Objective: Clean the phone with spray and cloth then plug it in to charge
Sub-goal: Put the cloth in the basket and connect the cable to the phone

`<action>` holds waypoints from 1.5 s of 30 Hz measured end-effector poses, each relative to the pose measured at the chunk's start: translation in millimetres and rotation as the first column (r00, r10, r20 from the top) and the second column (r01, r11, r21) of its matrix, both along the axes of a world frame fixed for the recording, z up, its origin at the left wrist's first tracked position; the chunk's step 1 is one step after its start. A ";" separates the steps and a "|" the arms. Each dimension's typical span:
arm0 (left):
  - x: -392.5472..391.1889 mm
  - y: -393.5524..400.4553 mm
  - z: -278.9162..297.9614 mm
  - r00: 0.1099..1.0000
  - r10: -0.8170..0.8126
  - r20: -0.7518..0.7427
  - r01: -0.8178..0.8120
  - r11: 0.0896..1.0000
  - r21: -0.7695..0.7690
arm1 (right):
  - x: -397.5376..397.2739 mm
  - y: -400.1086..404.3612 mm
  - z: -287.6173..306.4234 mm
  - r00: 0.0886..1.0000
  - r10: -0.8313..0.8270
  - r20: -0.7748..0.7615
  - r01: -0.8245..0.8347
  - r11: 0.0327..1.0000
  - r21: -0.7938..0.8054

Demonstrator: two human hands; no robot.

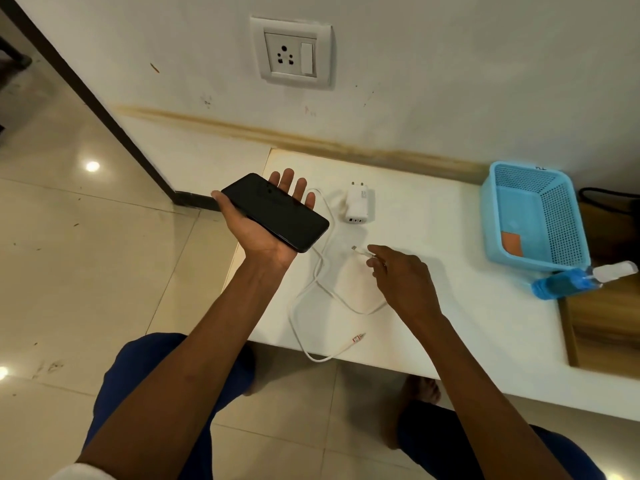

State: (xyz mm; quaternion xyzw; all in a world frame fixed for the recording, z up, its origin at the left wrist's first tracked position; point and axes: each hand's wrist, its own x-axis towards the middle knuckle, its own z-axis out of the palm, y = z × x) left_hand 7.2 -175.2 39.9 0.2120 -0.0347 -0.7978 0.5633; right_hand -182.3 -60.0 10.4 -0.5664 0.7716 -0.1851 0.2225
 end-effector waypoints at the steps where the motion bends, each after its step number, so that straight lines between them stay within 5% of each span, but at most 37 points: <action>1: -0.8 0.6 0.2 1.000 0.001 -0.002 -0.001 1.000 0.000 | 1.9 -0.8 2.9 0.998 -0.034 0.057 0.037 0.999 -0.039; 6: -3.6 1.1 -0.5 0.999 0.043 -0.024 -0.043 0.999 -0.007 | 18.4 -4.9 15.2 0.863 -0.125 0.489 0.225 0.962 -0.151; 9: -4.9 0.1 -2.7 0.997 0.075 -0.032 -0.075 0.997 -0.008 | 36.7 -2.9 14.7 0.799 -0.072 0.597 0.261 0.936 -0.236; 21: -6.4 -1.9 -1.5 0.994 0.099 -0.054 -0.099 0.995 -0.005 | 60.3 -8.4 11.4 0.924 -0.060 0.378 0.251 0.840 -0.481; 45: -3.6 -0.6 6.6 0.996 0.053 0.074 -0.048 0.996 -0.072 | 55.1 -13.3 10.5 0.946 0.031 0.322 0.125 0.883 -0.453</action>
